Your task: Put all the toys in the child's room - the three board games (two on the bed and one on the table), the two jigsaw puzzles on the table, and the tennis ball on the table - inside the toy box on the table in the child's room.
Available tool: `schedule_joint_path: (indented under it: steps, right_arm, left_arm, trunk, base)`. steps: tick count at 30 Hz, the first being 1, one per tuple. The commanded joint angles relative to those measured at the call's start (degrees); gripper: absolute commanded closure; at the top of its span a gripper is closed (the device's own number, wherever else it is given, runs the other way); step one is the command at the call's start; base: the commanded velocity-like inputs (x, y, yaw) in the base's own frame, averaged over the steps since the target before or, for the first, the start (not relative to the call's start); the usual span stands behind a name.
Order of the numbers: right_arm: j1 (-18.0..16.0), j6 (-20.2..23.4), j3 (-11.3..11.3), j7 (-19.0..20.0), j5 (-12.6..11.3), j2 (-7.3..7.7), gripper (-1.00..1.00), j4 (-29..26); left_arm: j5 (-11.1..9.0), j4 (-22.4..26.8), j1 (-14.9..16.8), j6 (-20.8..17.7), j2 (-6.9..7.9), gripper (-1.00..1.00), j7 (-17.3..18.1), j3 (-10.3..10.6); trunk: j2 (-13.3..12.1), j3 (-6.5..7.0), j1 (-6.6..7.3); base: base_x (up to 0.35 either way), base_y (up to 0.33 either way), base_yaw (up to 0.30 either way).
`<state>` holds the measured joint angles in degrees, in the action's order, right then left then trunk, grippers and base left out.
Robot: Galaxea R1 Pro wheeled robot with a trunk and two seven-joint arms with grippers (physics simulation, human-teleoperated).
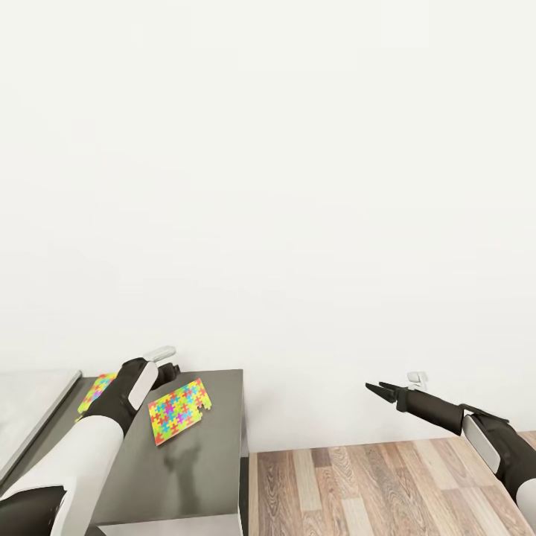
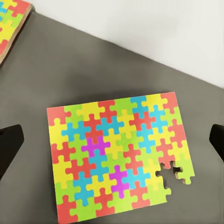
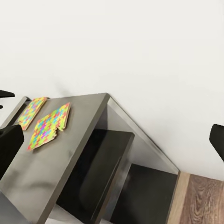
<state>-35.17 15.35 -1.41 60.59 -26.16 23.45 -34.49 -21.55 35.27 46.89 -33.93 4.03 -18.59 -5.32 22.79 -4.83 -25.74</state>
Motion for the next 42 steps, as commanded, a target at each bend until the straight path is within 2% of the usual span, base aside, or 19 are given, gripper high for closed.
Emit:
schedule_joint_path:
  steps: [1,18,20,24,27,33,42]
  right_arm:
    - [-0.06,0.58,-0.14,0.08,-0.58,0.06,-1.0,-0.01]
    - [-0.04,0.73,-0.08,-0.08,-0.64,0.1,-1.0,-0.05]
    - [-0.06,0.73,-0.08,-0.1,-0.64,0.1,-1.0,-0.05]
    - [-0.03,0.74,-0.14,-0.11,-0.64,0.06,-1.0,-0.05]
    - [-0.05,0.74,-0.16,-0.12,-0.61,0.09,-1.0,-0.05]
    - [-0.05,0.74,-0.15,-0.12,-0.63,0.05,-1.0,-0.05]
    - [-0.04,0.74,-0.16,-0.17,-0.63,0.04,-1.0,-0.05]
  left_arm:
    - [-0.62,0.09,0.04,-0.16,0.0,-1.0,-0.36,-0.01]
    - [-0.68,0.07,0.04,1.1,0.11,-1.0,0.03,-0.05]
    - [-0.66,0.12,0.04,1.27,0.27,-1.0,0.02,-0.06]
    - [-0.73,0.22,0.04,1.58,1.6,-1.0,0.01,-0.5]
    - [-0.77,0.29,0.04,2.64,2.48,-1.0,0.06,-1.57]
    - [-0.82,0.33,0.11,5.1,3.03,-1.0,0.25,-2.35]
    - [-0.94,0.38,0.16,6.14,3.0,-1.0,0.49,-2.56]
  trunk:
    - [0.13,-0.13,-0.04]
    - [0.13,-0.23,-0.04]
    - [0.13,-0.32,-0.04]
    - [0.13,-0.55,-0.04]
    - [0.13,-0.76,-0.04]
    - [0.13,-1.24,-0.04]
    - [0.13,-2.05,-0.04]
  base:
    - [0.0,0.0,0.0]
    - [0.0,0.0,0.0]
    - [0.0,0.0,0.0]
    - [0.0,0.0,0.0]
    - [0.0,0.0,0.0]
    - [0.0,0.0,0.0]
    - [0.0,0.0,0.0]
